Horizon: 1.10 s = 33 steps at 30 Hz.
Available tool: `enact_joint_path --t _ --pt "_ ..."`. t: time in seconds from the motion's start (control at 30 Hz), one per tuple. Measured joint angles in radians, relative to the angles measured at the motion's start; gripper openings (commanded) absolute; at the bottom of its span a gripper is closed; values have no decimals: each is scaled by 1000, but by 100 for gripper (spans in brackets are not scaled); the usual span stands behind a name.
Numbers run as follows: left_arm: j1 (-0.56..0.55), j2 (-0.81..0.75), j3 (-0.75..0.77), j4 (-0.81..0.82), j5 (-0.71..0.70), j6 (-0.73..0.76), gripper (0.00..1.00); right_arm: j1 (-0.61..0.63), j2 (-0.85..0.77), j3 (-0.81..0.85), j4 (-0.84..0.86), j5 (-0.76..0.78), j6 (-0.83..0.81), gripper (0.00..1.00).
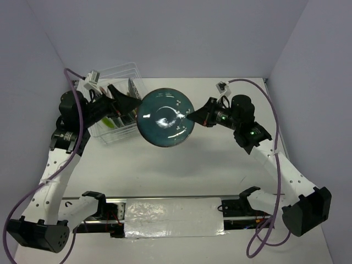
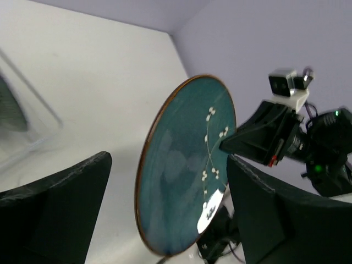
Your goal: Unload the plates from the dish rack
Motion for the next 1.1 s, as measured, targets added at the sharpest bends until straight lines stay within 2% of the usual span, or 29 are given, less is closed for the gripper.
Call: enact_joint_path --t 0.17,0.33,0.53,0.67,0.8,0.83,0.87,0.9,0.93,1.1 --pt "-3 -4 146 -221 -267 116 100 -220 41 -154 5 44 87 0" --pt "-3 -64 159 -358 -431 202 100 -379 227 -181 35 178 103 0" --pt "-3 -55 163 -462 -502 272 99 -421 568 -101 132 173 106 0" --pt "-3 -31 165 -514 -526 294 100 -424 747 2 223 93 138 0" --pt "-3 -29 189 -557 -560 300 99 -428 859 140 216 80 141 31" --pt "-3 -27 200 -561 -571 300 100 -433 887 188 199 78 137 48" --pt "-3 -26 208 -564 -583 300 99 -436 909 234 182 82 134 53" --pt "-2 -25 214 -566 -592 299 100 -440 927 283 160 92 120 68" --pt "-2 -22 219 -568 -606 299 99 -444 938 328 129 98 114 98" --pt "-2 29 235 -589 -668 296 100 -449 901 409 -14 186 75 100"
